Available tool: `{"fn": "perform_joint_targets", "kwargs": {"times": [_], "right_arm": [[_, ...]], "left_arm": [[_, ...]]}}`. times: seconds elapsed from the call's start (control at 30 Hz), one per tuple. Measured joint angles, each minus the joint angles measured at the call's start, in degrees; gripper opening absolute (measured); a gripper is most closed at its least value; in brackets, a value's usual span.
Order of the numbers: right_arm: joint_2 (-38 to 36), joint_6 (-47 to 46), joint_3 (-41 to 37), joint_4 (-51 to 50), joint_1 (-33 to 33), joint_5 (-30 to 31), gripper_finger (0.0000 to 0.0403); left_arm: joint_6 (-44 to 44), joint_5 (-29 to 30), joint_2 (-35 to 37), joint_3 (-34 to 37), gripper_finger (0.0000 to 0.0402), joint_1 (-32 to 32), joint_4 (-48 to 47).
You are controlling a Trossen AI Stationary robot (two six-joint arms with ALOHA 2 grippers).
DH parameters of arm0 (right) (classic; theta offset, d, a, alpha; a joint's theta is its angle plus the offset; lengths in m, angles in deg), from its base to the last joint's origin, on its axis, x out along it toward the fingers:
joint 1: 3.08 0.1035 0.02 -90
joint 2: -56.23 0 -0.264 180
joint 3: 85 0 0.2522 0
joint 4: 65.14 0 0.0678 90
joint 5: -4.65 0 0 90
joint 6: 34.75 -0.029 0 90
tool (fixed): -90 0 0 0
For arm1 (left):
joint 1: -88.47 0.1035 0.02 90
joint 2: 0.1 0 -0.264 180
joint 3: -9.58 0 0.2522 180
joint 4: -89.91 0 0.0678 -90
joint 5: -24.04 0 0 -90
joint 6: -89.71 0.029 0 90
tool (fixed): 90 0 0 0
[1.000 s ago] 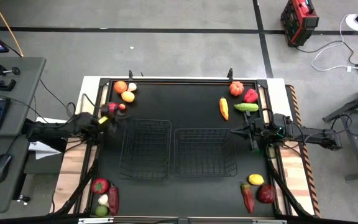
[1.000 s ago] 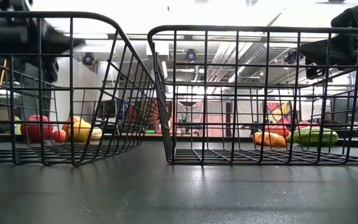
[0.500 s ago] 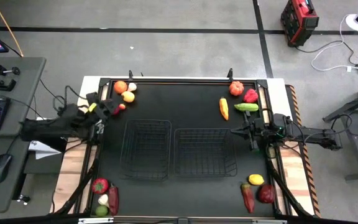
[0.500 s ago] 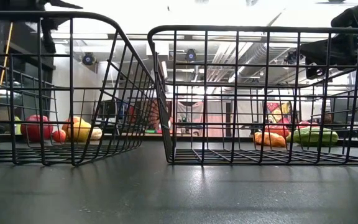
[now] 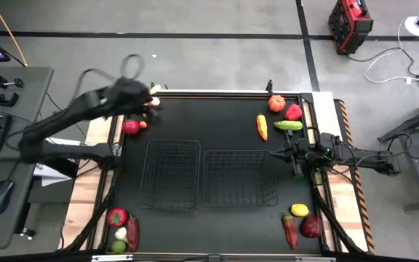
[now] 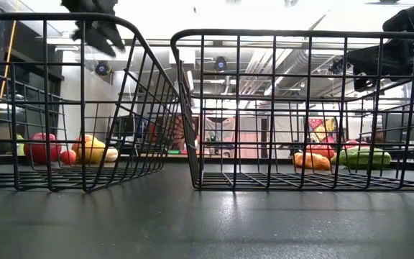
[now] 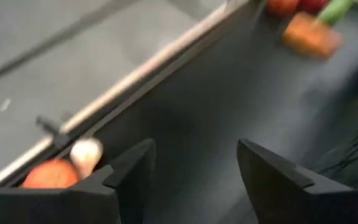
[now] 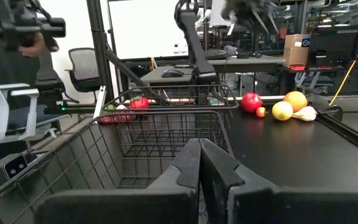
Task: Sort produce into baskets
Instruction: Put the top yellow lemon into the left wire basket
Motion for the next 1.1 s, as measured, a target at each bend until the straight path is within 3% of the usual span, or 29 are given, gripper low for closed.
{"fn": "perform_joint_targets", "kwargs": {"times": [0.3,0.43,0.57,0.7,0.87,0.97,1.1], "right_arm": [[0.0,0.0,0.0,0.0,0.0,0.0,0.0000],[0.0,0.0,0.0,0.0,0.0,0.0,0.0000],[0.0,0.0,0.0,0.0,0.0,0.0,0.0000],[0.0,0.0,0.0,0.0,0.0,0.0,0.0000],[0.0,0.0,0.0,0.0,0.0,0.0,0.0000],[0.0,0.0,0.0,0.0,0.0,0.0,0.0000],[0.0,0.0,0.0,0.0,0.0,0.0,0.0000]], "left_arm": [[9.0,-1.1,-28.2,-12.4,0.0232,12.5,-17.8],[14.2,-0.9,-39.3,-18.0,0.0232,15.5,-26.5],[20.9,3.3,-47.2,-21.4,0.0232,16.5,-29.7],[27.9,5.6,-51.7,-21.7,0.0232,16.2,-31.3],[30.3,6.5,-54.0,-21.7,0.0232,15.6,-31.3],[32.8,10.4,-54.4,-21.7,0.0232,14.7,-31.1],[28.0,15.3,-54.3,-21.7,0.0232,13.6,-28.2]]}}
